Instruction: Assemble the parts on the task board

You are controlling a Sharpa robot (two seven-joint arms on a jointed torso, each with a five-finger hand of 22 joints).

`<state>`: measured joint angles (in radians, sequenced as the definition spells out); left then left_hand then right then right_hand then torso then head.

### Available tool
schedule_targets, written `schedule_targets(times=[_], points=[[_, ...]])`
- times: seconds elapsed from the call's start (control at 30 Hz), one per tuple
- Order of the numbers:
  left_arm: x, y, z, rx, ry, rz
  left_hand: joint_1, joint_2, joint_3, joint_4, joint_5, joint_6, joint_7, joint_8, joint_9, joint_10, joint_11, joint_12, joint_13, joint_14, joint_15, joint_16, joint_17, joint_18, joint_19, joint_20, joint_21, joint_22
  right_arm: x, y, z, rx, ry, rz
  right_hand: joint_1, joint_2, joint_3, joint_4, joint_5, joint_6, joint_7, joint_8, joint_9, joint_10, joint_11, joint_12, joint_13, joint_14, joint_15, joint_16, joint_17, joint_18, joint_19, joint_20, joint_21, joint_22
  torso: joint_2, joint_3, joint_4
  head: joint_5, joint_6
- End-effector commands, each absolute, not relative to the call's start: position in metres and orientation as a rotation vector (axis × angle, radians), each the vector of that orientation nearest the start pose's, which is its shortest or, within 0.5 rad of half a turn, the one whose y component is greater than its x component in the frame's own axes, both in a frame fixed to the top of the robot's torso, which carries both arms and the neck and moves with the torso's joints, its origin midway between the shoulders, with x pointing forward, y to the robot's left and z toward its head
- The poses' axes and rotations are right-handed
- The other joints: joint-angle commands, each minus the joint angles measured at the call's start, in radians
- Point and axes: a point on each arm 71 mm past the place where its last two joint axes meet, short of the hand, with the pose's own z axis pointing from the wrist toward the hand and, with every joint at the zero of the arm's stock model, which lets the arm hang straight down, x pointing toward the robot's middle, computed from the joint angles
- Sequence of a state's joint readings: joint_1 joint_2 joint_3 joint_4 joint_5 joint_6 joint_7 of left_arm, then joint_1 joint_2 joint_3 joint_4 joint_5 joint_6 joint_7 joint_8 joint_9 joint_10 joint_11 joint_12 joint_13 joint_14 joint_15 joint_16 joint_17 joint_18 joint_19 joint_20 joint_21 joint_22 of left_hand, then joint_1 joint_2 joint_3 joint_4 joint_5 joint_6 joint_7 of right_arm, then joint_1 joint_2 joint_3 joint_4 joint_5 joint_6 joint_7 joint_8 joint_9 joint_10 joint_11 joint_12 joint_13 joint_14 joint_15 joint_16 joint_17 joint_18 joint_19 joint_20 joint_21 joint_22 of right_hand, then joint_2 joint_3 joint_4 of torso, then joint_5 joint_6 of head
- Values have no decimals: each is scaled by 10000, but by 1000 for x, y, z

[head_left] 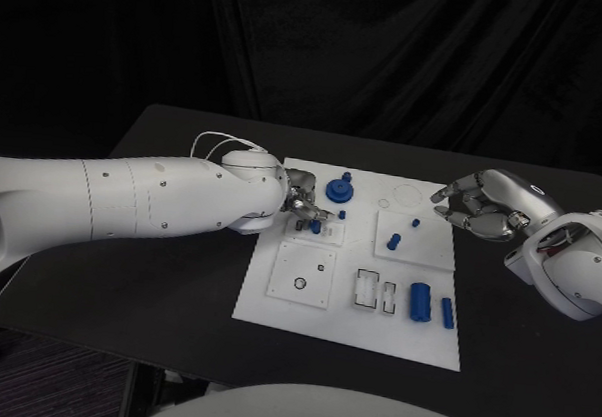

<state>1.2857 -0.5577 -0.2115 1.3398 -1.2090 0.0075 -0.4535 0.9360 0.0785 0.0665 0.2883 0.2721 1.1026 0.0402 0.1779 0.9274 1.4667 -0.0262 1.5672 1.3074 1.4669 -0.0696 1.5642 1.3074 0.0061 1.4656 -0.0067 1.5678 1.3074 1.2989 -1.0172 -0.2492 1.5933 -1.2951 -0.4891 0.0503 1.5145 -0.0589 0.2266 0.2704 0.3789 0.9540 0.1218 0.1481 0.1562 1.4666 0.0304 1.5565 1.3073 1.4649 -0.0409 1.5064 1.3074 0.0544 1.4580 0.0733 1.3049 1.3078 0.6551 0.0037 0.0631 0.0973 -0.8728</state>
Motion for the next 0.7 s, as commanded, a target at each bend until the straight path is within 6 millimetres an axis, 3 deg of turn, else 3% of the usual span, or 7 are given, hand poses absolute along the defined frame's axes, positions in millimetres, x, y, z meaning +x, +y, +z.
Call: schedule_targets(times=[0.03, 0.3, 0.53, 0.7], points=[[499, 126, -241, 887, 21867, -4087, 139, 9, 5, -38, 85, 98, -35, 23, 34, 1041, -19, 36, 2634, 1039, 14, 66, 2634, -61, 1052, 88, 30, 2634, 456, -268, -197, -544, 16299, 6643, 122, -1, 62, -21, 67, 95, -3, -39, -17, 794, 77, -46, 2366, 861, 81, -44, 1919, 101, -53, 14, -60, 1614, 0, 1, 1, 15, 2], [498, 125, -241, 930, 21834, -4213, 309, 17, 11, -26, 193, 252, -104, 155, 236, 1041, -74, 36, 2634, 1039, -31, 66, 2634, -61, 1052, 98, 30, 2634, 456, -268, -197, -544, 16317, 6636, 118, 1, 75, -18, 86, 109, -5, -36, -17, 790, 76, -49, 2361, 860, 80, -44, 1919, 102, -55, 14, -67, 1613, -8, 2, 13, 10, 2], [498, 124, -241, 981, 21876, -4234, 754, -42, 118, -126, 640, 261, -176, 223, 498, 1041, -145, 36, 2634, 1039, -103, 66, 2634, -61, 1052, 112, 30, 2634, 456, -268, -198, -546, 16347, 6629, 118, 1, 75, -18, 86, 109, -5, -36, -17, 790, 76, -49, 2361, 860, 80, -44, 1919, 102, -55, 14, -67, 1613, -12, 2, 3, 26, 2], [498, 124, -242, 993, 21903, -4216, 897, -56, 176, -162, 721, 273, -194, 235, 559, 1041, -164, 36, 2634, 1039, -120, 66, 2634, -61, 1052, 119, 30, 2634, 456, -268, -198, -552, 16368, 6631, 117, 4, 87, -20, 97, 154, -14, -16, -10, 789, 70, -50, 2360, 857, 78, -55, 1908, 104, -58, 13, -78, 1611, -5, 3, -4, 20, 2]])
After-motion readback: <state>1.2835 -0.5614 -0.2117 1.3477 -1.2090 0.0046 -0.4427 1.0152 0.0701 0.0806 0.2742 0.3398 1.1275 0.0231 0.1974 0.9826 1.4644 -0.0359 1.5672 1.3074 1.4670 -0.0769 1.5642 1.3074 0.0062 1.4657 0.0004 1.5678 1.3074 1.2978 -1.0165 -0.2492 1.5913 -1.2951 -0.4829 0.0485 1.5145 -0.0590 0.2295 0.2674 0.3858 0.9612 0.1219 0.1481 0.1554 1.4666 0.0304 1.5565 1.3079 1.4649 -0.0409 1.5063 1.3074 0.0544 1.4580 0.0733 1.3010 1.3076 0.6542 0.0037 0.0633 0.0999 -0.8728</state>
